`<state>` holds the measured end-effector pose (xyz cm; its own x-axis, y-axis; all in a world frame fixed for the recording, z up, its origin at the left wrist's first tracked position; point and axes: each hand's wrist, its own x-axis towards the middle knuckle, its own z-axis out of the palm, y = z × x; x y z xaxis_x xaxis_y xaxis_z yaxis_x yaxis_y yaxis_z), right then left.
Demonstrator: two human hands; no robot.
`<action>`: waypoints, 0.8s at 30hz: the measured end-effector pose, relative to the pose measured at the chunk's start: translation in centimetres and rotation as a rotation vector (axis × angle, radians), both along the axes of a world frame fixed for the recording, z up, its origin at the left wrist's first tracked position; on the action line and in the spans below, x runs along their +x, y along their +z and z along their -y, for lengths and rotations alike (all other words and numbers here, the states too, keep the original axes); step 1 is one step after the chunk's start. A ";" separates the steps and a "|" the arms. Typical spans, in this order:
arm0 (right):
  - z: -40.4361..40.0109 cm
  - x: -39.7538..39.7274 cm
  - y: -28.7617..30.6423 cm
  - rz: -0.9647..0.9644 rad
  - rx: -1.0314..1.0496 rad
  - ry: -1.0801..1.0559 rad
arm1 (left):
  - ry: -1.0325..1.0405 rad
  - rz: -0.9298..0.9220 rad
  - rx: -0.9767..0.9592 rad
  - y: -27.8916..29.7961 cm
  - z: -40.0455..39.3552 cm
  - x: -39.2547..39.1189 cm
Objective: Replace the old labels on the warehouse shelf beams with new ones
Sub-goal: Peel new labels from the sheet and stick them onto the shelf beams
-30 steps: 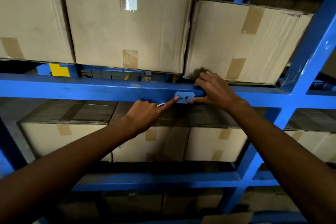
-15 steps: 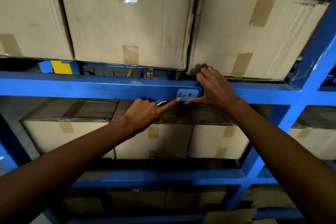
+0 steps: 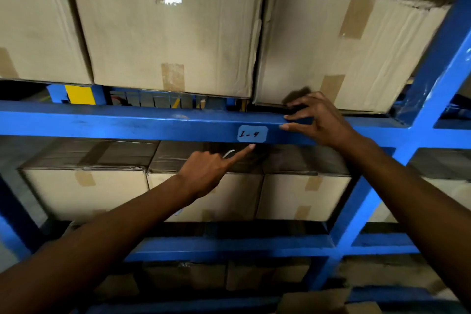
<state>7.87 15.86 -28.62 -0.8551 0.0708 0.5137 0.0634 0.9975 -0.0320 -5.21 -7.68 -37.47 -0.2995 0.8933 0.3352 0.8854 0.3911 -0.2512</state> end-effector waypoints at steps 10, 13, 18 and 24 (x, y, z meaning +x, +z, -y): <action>-5.0 12.9 -1.6 -0.207 0.011 -0.180 | -0.435 0.749 0.200 1.1 -10.7 8.6; -6.7 17.0 -1.6 -0.192 0.010 -0.172 | -0.493 0.977 0.383 1.7 -14.3 12.8; -10.8 23.8 -1.8 -0.200 -0.101 -0.159 | -0.501 1.160 0.544 4.4 -20.1 19.4; -15.4 30.4 -1.1 -0.320 -0.288 -0.181 | -0.533 1.135 0.707 7.0 -25.2 26.4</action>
